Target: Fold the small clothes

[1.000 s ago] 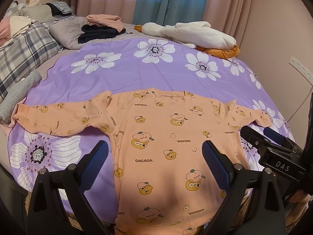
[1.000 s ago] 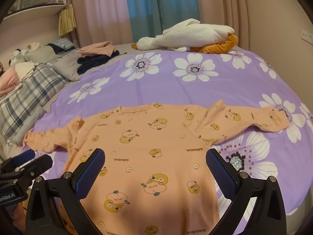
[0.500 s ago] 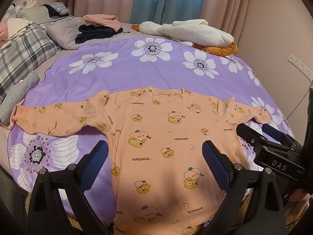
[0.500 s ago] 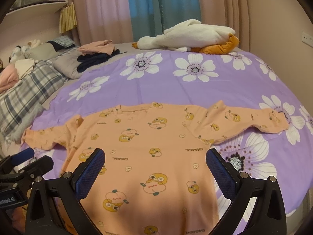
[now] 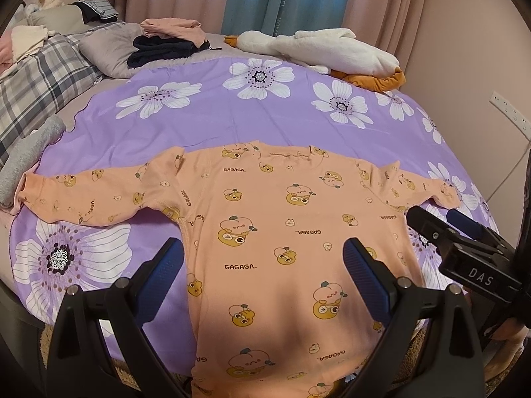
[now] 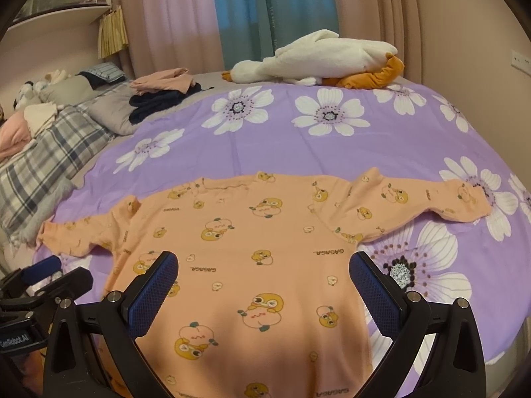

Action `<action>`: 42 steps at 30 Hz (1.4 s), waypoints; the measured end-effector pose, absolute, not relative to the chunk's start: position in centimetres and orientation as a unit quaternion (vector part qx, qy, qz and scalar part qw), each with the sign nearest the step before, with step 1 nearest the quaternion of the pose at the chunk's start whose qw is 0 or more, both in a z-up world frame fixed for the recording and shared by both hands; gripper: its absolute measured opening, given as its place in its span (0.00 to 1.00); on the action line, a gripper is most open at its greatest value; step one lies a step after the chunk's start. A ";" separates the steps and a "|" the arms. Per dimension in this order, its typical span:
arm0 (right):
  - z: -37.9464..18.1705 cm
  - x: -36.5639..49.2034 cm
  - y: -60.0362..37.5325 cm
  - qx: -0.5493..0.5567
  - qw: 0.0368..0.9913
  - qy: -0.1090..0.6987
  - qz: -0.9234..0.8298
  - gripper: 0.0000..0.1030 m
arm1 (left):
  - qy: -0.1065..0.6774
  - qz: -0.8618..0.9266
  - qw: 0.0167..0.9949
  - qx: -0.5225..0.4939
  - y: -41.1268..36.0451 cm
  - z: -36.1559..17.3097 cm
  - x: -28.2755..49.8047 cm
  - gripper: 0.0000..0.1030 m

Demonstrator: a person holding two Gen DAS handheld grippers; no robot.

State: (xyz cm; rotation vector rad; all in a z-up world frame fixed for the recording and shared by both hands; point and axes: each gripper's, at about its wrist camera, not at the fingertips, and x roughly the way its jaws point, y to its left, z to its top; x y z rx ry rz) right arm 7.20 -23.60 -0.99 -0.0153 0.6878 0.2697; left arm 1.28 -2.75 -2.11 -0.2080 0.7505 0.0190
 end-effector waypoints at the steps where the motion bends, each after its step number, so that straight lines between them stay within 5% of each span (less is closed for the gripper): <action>1: -1.0 7.2 -23.6 -0.008 0.933 0.336 0.132 0.99 | 0.368 0.011 0.924 -0.100 -2.8 -2.2 1.4 0.93; 32: -1.4 9.1 -27.9 0.073 0.924 0.355 0.124 0.99 | 0.392 0.002 0.913 -0.112 -2.7 -3.9 3.6 0.93; 39: -2.2 11.1 -37.1 0.204 0.906 0.361 0.082 0.99 | 0.418 0.004 0.898 -0.136 -1.6 -6.3 5.7 0.79; 42: -3.2 12.0 -42.0 0.246 0.899 0.362 0.021 0.92 | 0.437 0.004 0.888 -0.140 -1.5 -7.6 6.8 0.75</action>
